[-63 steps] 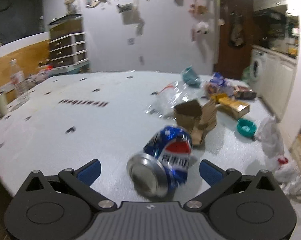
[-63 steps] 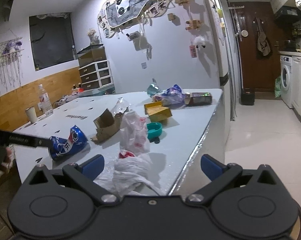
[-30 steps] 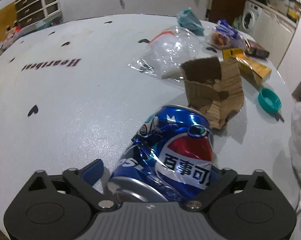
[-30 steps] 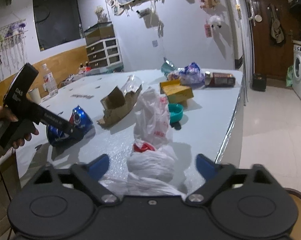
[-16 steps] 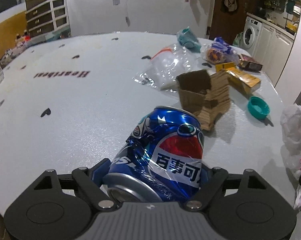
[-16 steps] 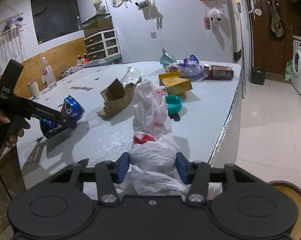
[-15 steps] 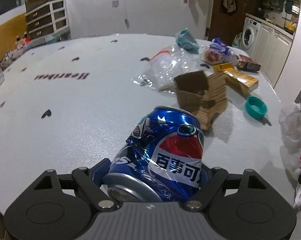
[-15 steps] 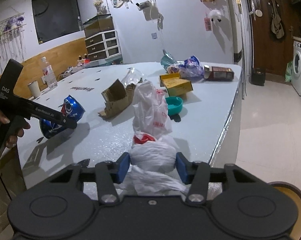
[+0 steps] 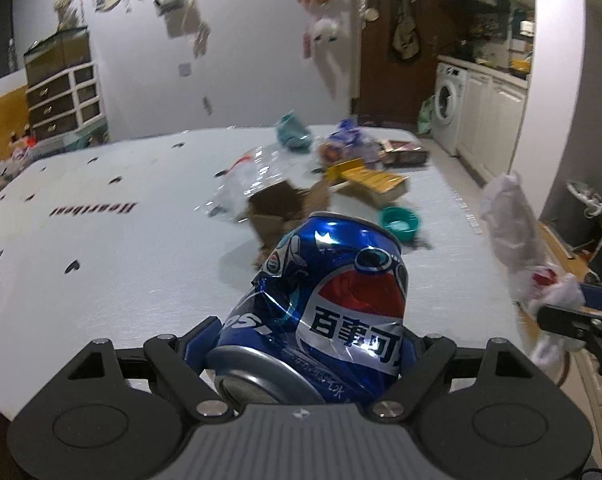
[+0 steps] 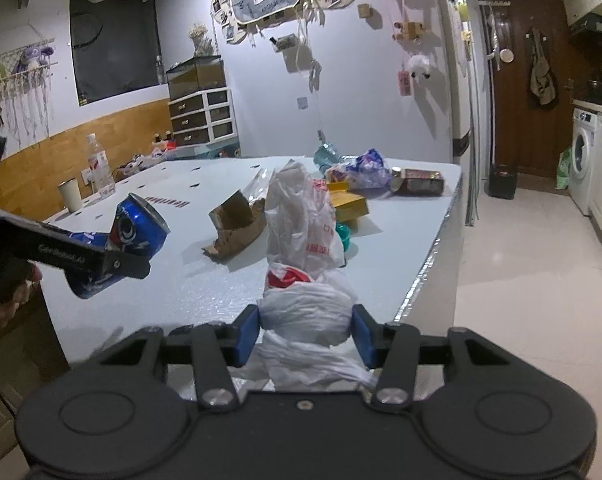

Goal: Collect trash
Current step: 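Carry the can and bag with both tools over the yellow wastebasket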

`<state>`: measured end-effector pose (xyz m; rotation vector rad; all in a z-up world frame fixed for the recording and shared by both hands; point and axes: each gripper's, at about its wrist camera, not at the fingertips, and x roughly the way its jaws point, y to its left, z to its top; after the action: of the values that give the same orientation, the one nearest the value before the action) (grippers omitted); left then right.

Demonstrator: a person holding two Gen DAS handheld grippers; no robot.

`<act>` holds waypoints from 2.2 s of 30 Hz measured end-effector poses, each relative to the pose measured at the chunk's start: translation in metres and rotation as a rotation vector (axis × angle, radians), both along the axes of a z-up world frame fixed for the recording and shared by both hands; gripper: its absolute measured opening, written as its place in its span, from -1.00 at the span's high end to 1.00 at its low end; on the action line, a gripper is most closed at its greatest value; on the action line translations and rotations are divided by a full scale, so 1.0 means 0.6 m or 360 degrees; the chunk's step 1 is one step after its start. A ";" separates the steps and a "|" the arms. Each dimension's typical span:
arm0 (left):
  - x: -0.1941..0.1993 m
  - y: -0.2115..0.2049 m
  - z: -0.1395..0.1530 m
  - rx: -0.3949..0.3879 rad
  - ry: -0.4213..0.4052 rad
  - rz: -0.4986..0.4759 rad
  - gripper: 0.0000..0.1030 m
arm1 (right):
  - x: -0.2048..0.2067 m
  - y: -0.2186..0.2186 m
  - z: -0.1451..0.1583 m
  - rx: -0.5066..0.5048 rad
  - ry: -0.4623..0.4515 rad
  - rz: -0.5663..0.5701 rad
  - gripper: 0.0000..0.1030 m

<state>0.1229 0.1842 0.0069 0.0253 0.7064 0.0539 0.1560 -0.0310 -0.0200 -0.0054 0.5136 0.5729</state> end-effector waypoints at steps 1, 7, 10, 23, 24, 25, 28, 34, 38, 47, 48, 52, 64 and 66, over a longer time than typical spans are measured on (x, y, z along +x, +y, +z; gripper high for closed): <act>-0.007 -0.012 0.003 0.0007 -0.0016 -0.0015 -0.65 | -0.005 -0.005 0.002 0.0002 -0.0008 -0.0008 0.02; -0.035 -0.076 0.011 0.0067 -0.0068 -0.0082 -0.65 | -0.030 -0.050 0.016 0.0028 -0.0050 -0.0065 0.02; -0.042 -0.107 0.011 0.0079 -0.0085 -0.0119 -0.65 | -0.041 -0.075 0.020 0.0035 -0.0069 -0.0096 0.02; -0.036 -0.236 -0.006 0.0012 -0.0115 -0.0286 -0.65 | -0.072 -0.181 0.018 0.0050 -0.0104 -0.0277 0.02; -0.034 -0.247 -0.009 0.0006 -0.0114 -0.0301 -0.65 | -0.073 -0.189 0.017 0.0050 -0.0102 -0.0291 0.02; -0.031 -0.259 -0.012 0.0002 -0.0114 -0.0319 -0.65 | -0.074 -0.197 0.015 0.0049 -0.0101 -0.0307 0.02; -0.021 -0.291 -0.020 -0.0014 -0.0107 -0.0358 -0.65 | -0.075 -0.225 0.009 0.0049 -0.0091 -0.0365 0.02; -0.003 -0.347 -0.033 -0.0058 -0.0092 -0.0429 -0.65 | -0.076 -0.280 -0.009 0.0020 -0.0073 -0.0470 0.02; 0.009 -0.383 -0.048 -0.0092 -0.0061 -0.0479 -0.65 | -0.073 -0.310 -0.022 0.0022 -0.0043 -0.0525 0.02; 0.057 -0.455 -0.110 -0.0173 0.0144 -0.0571 -0.65 | -0.065 -0.375 -0.062 0.0032 0.0042 -0.0630 0.02; 0.064 -0.462 -0.118 -0.0189 0.0175 -0.0579 -0.65 | -0.061 -0.384 -0.069 0.0031 0.0060 -0.0648 0.02; 0.093 -0.485 -0.152 -0.0245 0.0279 -0.0592 -0.65 | -0.046 -0.415 -0.095 0.0030 0.0130 -0.0706 0.02; 0.193 -0.524 -0.279 -0.0289 0.0585 -0.0538 -0.65 | 0.029 -0.466 -0.214 0.0040 0.0439 -0.0761 0.02; 0.209 -0.524 -0.300 -0.0290 0.0627 -0.0523 -0.65 | 0.043 -0.467 -0.234 0.0023 0.0488 -0.0764 0.02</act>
<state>0.2484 -0.1303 -0.1732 -0.0238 1.0903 -0.3385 0.1817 -0.3115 -0.1607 0.2174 0.7802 0.1044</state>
